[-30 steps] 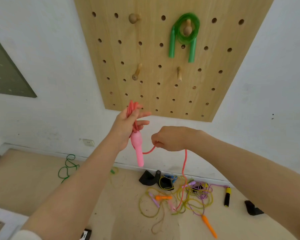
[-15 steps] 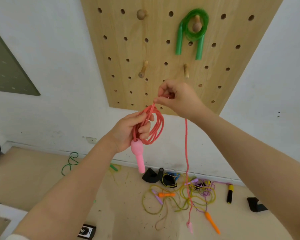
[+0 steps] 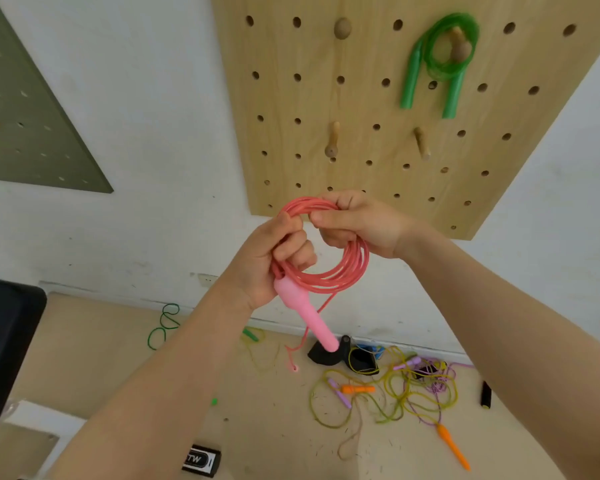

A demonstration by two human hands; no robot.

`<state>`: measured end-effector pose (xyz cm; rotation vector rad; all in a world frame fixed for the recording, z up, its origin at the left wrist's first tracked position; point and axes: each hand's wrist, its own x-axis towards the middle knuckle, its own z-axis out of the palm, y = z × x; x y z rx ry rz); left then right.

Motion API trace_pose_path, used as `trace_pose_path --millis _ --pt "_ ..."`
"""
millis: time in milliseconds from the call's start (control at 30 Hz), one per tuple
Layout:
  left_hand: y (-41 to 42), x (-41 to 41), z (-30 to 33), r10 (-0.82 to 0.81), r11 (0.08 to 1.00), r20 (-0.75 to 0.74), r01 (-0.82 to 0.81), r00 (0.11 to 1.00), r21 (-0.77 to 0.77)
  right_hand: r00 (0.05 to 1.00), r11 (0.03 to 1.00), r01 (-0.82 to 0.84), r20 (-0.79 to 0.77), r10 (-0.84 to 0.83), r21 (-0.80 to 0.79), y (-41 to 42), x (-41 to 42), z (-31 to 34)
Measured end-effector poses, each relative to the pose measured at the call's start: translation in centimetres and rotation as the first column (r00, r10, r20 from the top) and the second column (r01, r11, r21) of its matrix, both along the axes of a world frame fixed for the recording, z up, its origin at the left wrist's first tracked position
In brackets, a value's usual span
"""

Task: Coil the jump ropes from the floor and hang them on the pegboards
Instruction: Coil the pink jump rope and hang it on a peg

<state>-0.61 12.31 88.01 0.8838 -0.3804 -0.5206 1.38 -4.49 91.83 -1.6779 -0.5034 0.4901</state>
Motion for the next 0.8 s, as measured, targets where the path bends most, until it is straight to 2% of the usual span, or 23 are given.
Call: trace_pose_path --millis 67,133,200,233,300,367,400,467,533,600,667,700,733,800 --pt "1.0 0.3 0.2 0.032 0.999 0.047 -0.034 0.998 0.028 0.999 0.999 0.031 0.030 -0.032 0.019 1.2 0.1 0.0" --pt "2.3 0.7 0.5 0.012 0.996 0.055 -0.017 0.998 0.084 0.994 0.998 0.046 0.097 -0.042 -0.039 2.3 0.1 0.4" --pt "3.7 0.9 0.7 -0.034 0.992 0.024 0.031 0.999 0.120 0.984 0.993 0.088 0.161 -0.075 -0.075 3.6 0.2 0.6" --pt "4.4 1.0 0.6 -0.072 0.993 -0.005 0.072 0.997 0.088 0.975 0.989 0.137 0.185 -0.124 -0.059 4.3 0.3 0.6" --pt "5.6 1.5 0.0 -0.182 0.981 -0.052 0.178 0.982 -0.074 0.941 0.966 0.255 0.241 -0.236 -0.050 5.1 0.7 0.1" --pt "6.9 2.1 -0.3 -0.322 0.882 -0.053 0.280 0.945 -0.378 0.912 0.934 0.334 0.295 -0.285 -0.131 5.6 1.1 -1.0" --pt "7.8 2.5 -0.2 -0.324 0.832 -0.065 0.252 0.944 -0.495 0.910 0.921 0.356 0.281 -0.304 -0.159 5.6 1.3 -1.9" --pt "10.2 3.6 -0.2 -0.224 0.792 -0.108 0.116 0.969 -0.600 0.917 0.899 0.386 0.190 -0.351 -0.207 5.3 1.5 -4.1" --pt "12.9 4.6 -0.7 -0.219 0.729 -0.123 0.079 0.968 -0.679 0.938 0.872 0.343 0.077 -0.338 -0.351 4.6 1.2 -6.7" --pt "14.9 4.9 -1.2 -0.184 0.718 -0.155 0.025 0.971 -0.695 0.949 0.856 0.247 -0.066 -0.309 -0.454 4.2 0.6 -8.6" --pt "15.5 4.9 -1.6 -0.003 0.793 -0.287 -0.173 0.958 -0.584 0.944 0.828 0.223 -0.098 -0.315 -0.515 4.3 0.0 -9.3" --pt "15.3 4.8 -1.7 0.156 0.840 -0.328 -0.300 0.932 -0.452 0.957 0.755 0.207 -0.030 -0.287 -0.623 4.5 -0.2 -9.4" --pt "14.8 4.6 -1.9 0.293 0.868 -0.310 -0.388 0.904 -0.309 0.979 0.611 0.170 0.062 -0.193 -0.773 5.1 -0.3 -9.2" --pt "13.0 3.8 -2.1 0.404 0.906 -0.243 -0.422 0.882 -0.025 0.992 0.249 0.086 0.106 0.066 -0.965 6.9 -0.8 -8.7"
